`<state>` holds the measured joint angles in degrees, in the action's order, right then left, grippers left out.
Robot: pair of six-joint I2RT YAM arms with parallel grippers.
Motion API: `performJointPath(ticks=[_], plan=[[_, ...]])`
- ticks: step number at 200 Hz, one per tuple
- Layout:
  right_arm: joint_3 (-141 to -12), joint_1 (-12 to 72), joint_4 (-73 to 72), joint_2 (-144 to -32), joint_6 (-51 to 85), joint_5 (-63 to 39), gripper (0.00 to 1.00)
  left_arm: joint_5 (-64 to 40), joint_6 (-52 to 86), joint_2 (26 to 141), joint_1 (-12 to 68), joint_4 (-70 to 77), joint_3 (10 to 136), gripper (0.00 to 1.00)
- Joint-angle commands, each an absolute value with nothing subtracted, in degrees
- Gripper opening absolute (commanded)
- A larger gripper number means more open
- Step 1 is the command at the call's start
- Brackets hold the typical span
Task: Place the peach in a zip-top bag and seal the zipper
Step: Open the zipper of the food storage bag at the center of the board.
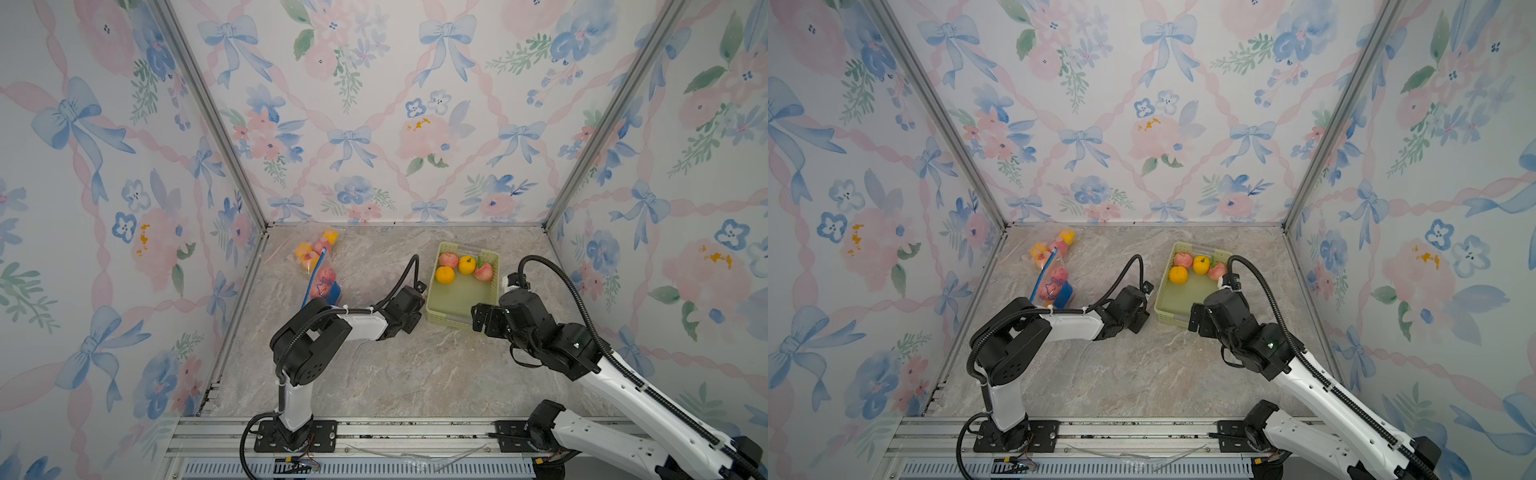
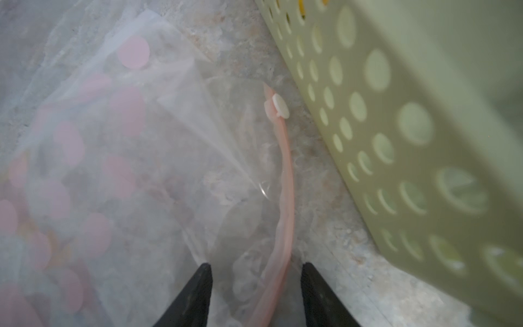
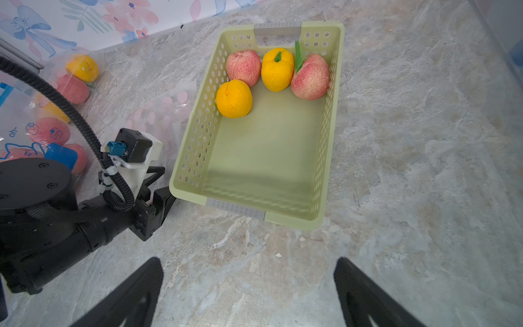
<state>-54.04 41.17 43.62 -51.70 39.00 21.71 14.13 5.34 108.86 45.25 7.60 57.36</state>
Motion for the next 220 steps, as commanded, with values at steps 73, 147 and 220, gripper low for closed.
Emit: performJointPath(ticks=[73, 147, 220], plan=[[-50.76, 40.59, 39.30, -53.14, 39.20, 18.99, 0.96, 7.42, 7.12, 98.06, 41.88, 3.13, 54.53, 0.00], [-44.93, 47.98, 13.00, -58.38, 41.76, 4.38, 0.97, -12.17, 17.75, 76.29, 38.13, -3.37, 48.11, 0.00], [-39.26, 45.16, -8.61, -59.67, 50.96, -5.74, 0.79, -22.37, 24.31, 60.79, 36.78, -3.55, 39.58, 0.00]])
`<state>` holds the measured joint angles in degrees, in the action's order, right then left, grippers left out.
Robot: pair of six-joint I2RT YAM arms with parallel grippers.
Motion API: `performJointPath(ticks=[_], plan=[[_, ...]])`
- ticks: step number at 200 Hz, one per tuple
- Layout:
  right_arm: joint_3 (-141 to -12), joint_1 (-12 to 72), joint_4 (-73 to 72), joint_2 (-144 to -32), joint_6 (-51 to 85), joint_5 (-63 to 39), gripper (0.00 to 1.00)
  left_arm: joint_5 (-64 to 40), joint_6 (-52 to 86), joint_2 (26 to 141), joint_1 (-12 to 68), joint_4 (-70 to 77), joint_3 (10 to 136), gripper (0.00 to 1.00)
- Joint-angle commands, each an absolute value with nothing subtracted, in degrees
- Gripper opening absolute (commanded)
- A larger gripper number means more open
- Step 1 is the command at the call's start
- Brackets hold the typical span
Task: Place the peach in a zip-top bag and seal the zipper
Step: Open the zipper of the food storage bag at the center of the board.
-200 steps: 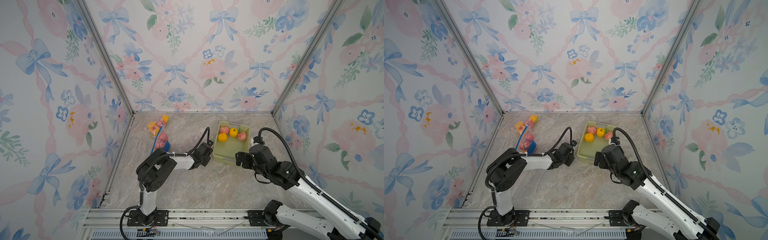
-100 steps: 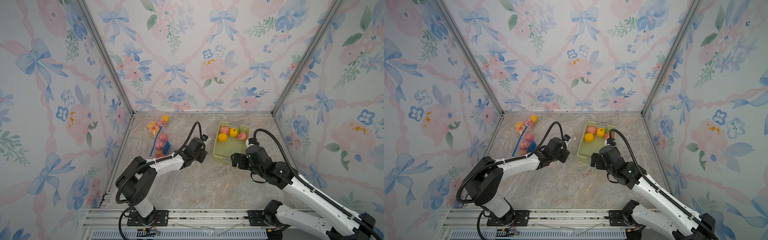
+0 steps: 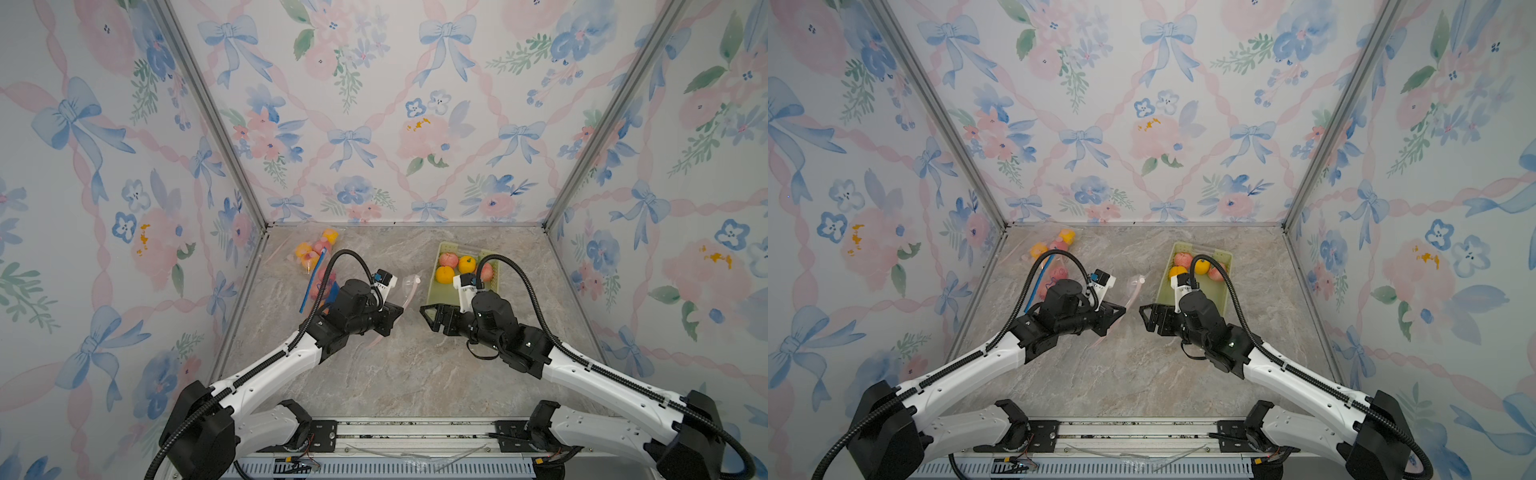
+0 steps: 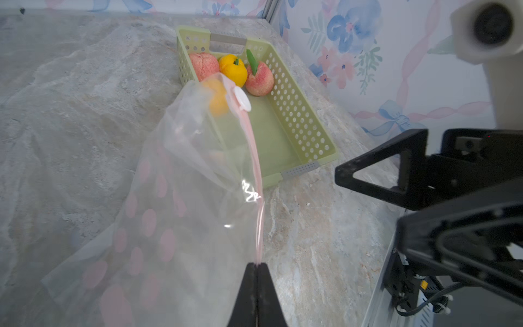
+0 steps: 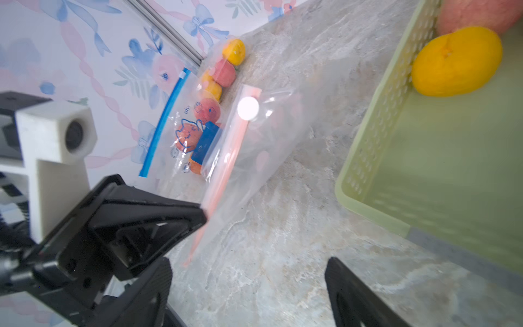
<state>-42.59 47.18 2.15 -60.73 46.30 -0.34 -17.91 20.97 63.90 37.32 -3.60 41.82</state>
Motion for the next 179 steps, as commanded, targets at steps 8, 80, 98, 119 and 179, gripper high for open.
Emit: performJointPath(ticks=[8, 80, 98, 119, 179], plan=[[-38.62, 44.83, -10.46, -59.78, 51.64, -6.62, 0.76, -22.57, 24.71, 60.10, 36.74, -3.34, 39.33, 0.00], [-42.90, 46.87, -12.69, -68.41, 50.22, -8.80, 0.69, -26.37, 26.37, 59.24, 36.75, -1.85, 39.12, 0.00], [-44.74, 47.38, -13.31, -70.79, 49.80, -9.53, 0.64, -26.41, 26.44, 59.04, 36.78, -2.13, 38.94, 0.00], [-47.67, 48.22, -12.31, -72.72, 48.39, -9.84, 0.54, -26.67, 26.43, 59.15, 36.74, -2.80, 38.94, 0.00], [-51.55, 49.56, -3.89, -72.01, 47.40, -6.34, 0.09, -24.00, 25.31, 57.67, 36.74, -3.87, 38.59, 0.21]])
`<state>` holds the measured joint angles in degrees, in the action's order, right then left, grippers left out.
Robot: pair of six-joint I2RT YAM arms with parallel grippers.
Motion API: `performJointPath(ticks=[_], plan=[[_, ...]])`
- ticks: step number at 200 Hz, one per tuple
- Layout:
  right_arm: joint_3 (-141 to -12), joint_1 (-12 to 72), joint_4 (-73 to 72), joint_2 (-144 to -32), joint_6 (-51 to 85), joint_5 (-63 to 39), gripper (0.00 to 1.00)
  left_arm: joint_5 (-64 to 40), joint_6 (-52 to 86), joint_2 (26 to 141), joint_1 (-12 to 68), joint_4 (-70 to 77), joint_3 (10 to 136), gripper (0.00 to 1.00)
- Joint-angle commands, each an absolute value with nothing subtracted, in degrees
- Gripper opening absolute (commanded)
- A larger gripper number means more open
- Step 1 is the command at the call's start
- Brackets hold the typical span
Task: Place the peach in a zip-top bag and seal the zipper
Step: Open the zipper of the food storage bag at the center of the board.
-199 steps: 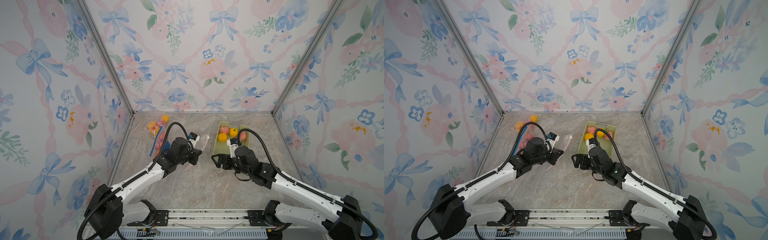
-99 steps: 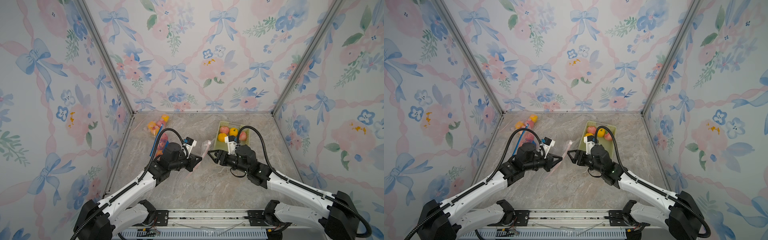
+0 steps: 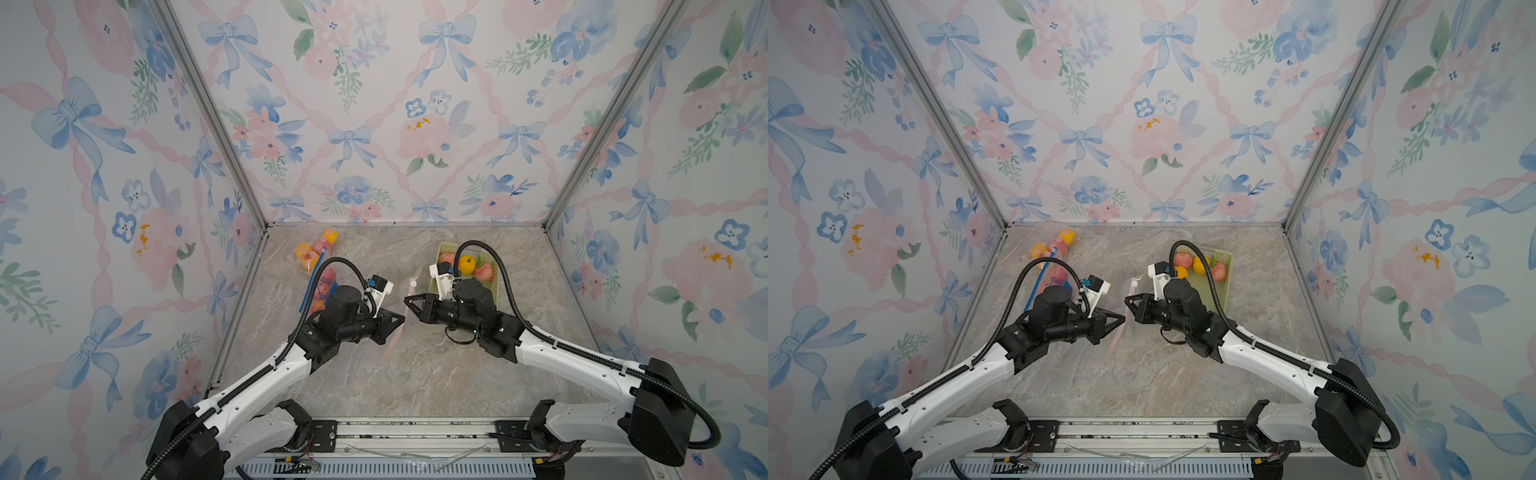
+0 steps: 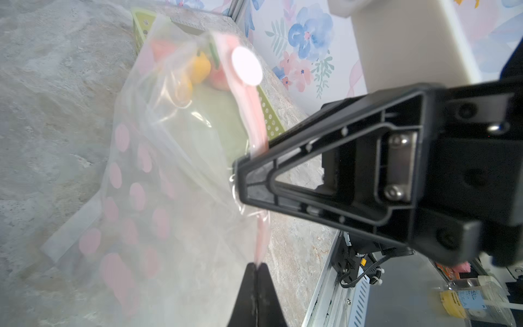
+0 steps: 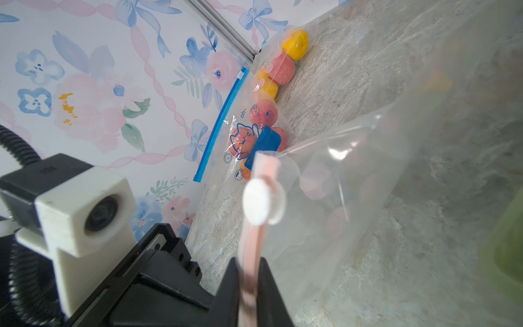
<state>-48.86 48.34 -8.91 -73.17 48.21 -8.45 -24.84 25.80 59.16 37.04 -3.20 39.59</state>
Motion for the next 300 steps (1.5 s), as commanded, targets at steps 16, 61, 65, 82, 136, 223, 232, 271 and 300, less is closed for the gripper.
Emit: performJointPath(ticks=[16, 61, 65, 82, 136, 223, 232, 271, 300], plan=[[-52.91, 50.08, 1.03, -71.34, 47.93, -3.54, 0.09, -23.57, 22.86, 56.80, 37.06, -3.86, 38.26, 0.27], [-55.54, 50.57, 11.14, -70.24, 49.48, 2.41, 0.09, -7.04, 11.92, 48.95, 45.11, -3.34, 32.05, 0.35], [-55.67, 50.58, 11.67, -70.18, 49.54, 2.74, 0.09, -5.77, 11.23, 48.20, 46.00, -2.85, 31.15, 0.35], [-56.01, 50.56, 13.08, -70.00, 49.66, 3.49, 0.09, -1.67, 10.37, 46.53, 49.23, -0.56, 27.82, 0.36], [-56.24, 50.63, 14.71, -69.66, 50.12, 5.16, 0.10, 8.16, 9.55, 47.31, 57.97, 7.82, 23.47, 0.54], [-56.78, 51.05, 15.56, -70.13, 50.36, 6.08, 0.10, 15.81, 10.51, 60.16, 62.80, 15.10, 27.34, 0.50], [-56.68, 50.98, 15.64, -70.06, 50.42, 6.23, 0.10, 16.48, 10.87, 60.43, 62.87, 15.90, 27.18, 0.47], [-56.75, 50.98, 16.09, -69.96, 50.39, 6.24, 0.10, 18.82, 10.61, 61.66, 62.83, 16.70, 27.64, 0.35], [-56.78, 51.06, 16.31, -70.01, 50.27, 6.54, 0.10, 18.26, 10.02, 63.21, 62.87, 16.95, 28.51, 0.19]])
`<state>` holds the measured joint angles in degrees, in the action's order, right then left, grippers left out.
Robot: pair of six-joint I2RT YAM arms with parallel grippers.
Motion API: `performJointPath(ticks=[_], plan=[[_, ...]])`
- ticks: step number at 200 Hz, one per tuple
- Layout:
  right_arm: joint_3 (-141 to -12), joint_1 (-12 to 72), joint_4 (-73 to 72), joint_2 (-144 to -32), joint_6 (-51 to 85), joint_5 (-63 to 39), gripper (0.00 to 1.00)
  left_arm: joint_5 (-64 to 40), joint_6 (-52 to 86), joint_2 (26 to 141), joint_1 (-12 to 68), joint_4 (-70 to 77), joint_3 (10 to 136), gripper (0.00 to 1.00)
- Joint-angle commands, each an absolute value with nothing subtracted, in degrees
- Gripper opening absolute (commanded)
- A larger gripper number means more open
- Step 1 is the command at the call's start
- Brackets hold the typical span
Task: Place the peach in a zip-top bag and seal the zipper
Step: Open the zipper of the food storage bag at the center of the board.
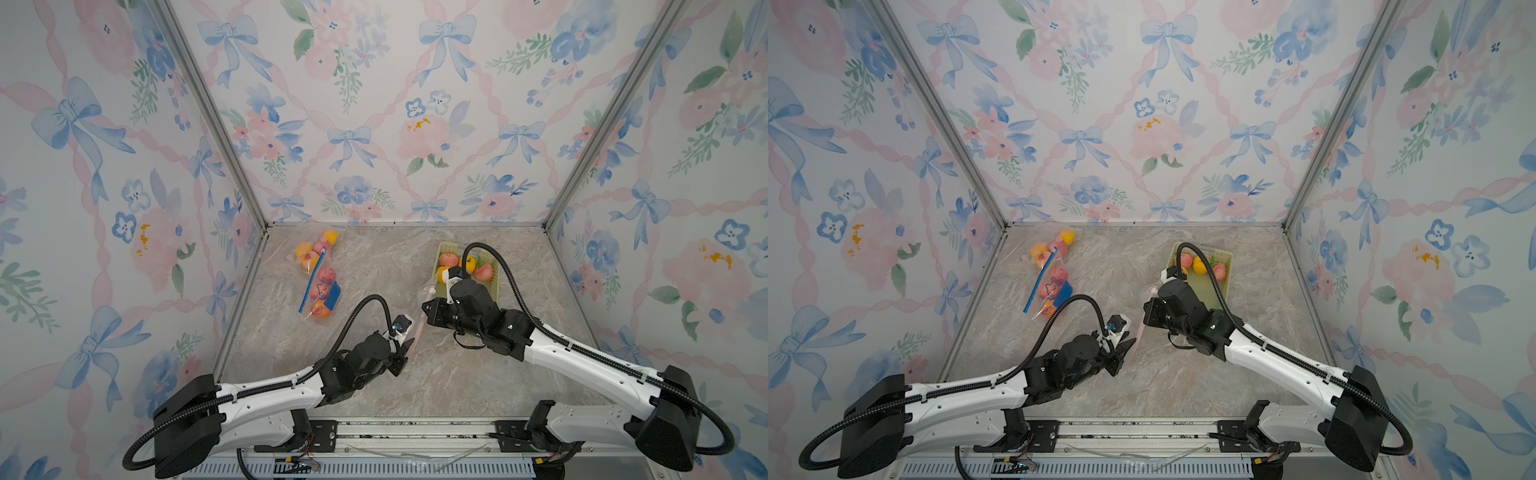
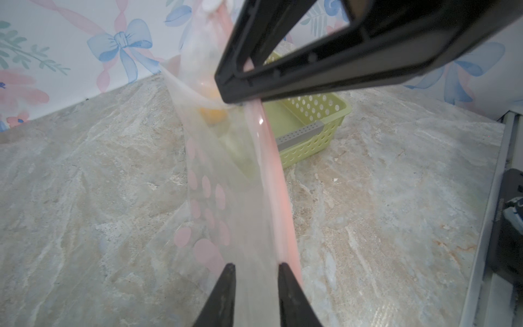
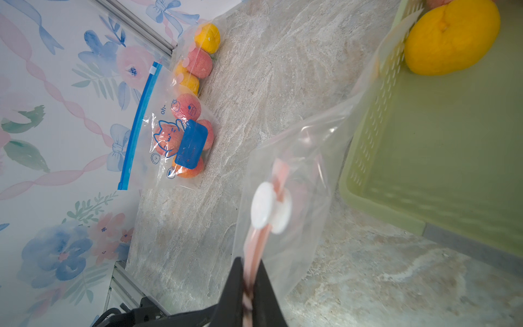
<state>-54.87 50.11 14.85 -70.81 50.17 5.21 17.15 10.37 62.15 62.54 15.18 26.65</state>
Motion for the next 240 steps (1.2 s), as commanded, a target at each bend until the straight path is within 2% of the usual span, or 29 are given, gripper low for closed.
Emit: performJointPath(ticks=[1, 17, 31, 55, 85, 122, 137, 151, 159, 186, 204, 240], plan=[[-56.78, 51.06, 16.24, -70.03, 50.27, 6.52, 0.10, 18.27, 10.02, 63.29, 62.86, 16.91, 28.54, 0.19], [-56.69, 51.02, 16.34, -69.96, 50.21, 6.68, 0.10, 18.05, 10.06, 63.70, 62.78, 17.09, 28.72, 0.19], [-56.54, 51.00, 16.44, -70.06, 50.25, 7.02, 0.10, 16.97, 9.91, 63.68, 62.87, 17.11, 28.84, 0.25], [-56.41, 50.93, 16.53, -70.26, 50.19, 7.29, 0.10, 16.38, 11.05, 62.44, 63.32, 17.26, 28.31, 0.53], [-56.34, 50.81, 16.27, -70.40, 50.36, 7.17, 0.10, 15.62, 11.91, 62.77, 63.72, 18.44, 27.88, 0.54], [-56.25, 50.95, 16.11, -70.60, 50.66, 6.91, 0.10, 17.92, 12.19, 66.61, 63.72, 18.40, 29.04, 0.46], [-56.35, 50.94, 16.26, -70.67, 50.63, 6.86, 0.10, 18.00, 12.02, 67.35, 63.73, 18.45, 29.43, 0.35], [-56.32, 50.93, 16.43, -70.71, 50.63, 6.94, 0.10, 18.03, 11.72, 67.54, 63.72, 18.49, 29.70, 0.32], [-56.28, 50.90, 16.46, -70.69, 50.63, 7.07, 0.10, 17.97, 11.55, 67.37, 63.77, 18.49, 29.79, 0.26], [-56.25, 50.80, 16.74, -70.71, 50.55, 7.29, 0.10, 16.79, 10.92, 66.55, 63.72, 18.42, 29.71, 0.23], [-56.24, 50.84, 17.20, -70.72, 50.36, 7.71, 0.10, 15.78, 10.87, 65.49, 63.73, 18.41, 29.45, 0.15], [-55.91, 50.58, 17.45, -70.59, 50.30, 7.71, 0.10, 13.69, 11.00, 64.02, 63.64, 18.39, 29.47, 0.13]])
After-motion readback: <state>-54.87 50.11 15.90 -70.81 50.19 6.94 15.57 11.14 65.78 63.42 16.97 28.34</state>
